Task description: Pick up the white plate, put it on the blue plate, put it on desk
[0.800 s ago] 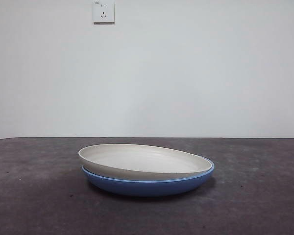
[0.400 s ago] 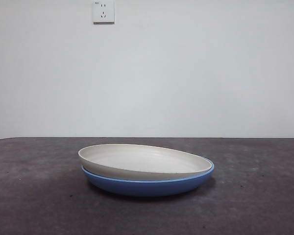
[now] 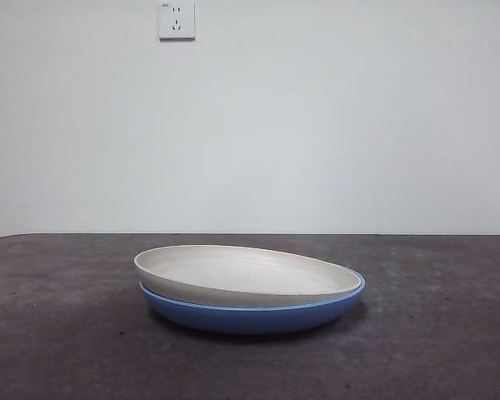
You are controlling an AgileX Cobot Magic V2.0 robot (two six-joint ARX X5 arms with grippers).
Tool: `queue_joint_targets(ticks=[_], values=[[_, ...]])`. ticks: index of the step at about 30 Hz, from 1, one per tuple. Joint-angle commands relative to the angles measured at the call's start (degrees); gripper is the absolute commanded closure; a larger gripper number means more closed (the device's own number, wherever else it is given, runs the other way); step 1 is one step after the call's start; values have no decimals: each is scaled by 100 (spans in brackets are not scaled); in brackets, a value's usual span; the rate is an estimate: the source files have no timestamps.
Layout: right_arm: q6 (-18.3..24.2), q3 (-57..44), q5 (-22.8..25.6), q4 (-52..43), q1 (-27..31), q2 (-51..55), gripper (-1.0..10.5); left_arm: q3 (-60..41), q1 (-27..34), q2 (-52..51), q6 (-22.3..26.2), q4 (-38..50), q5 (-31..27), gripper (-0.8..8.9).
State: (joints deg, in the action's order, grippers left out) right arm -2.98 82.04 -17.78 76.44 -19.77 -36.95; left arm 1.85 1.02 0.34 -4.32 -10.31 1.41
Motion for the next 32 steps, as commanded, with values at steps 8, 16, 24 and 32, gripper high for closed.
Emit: queue_joint_targets(ticks=[8, 16, 24, 32], values=[[94, 46, 87, 275, 190, -37, 924, -118, 9, -15, 63, -39, -15, 786], [699, -2011, 144, -2293, 1370, 763, 924, -118, 9, -15, 63, -39, -15, 786], [811, -5796, 269, -6304, 2173, 2288, 924, -118, 9, -15, 63, -39, -15, 786], [791, -7632, 1296, -6942, 2256, 3342, 924, -118, 9, -15, 63, -39, -15, 786]])
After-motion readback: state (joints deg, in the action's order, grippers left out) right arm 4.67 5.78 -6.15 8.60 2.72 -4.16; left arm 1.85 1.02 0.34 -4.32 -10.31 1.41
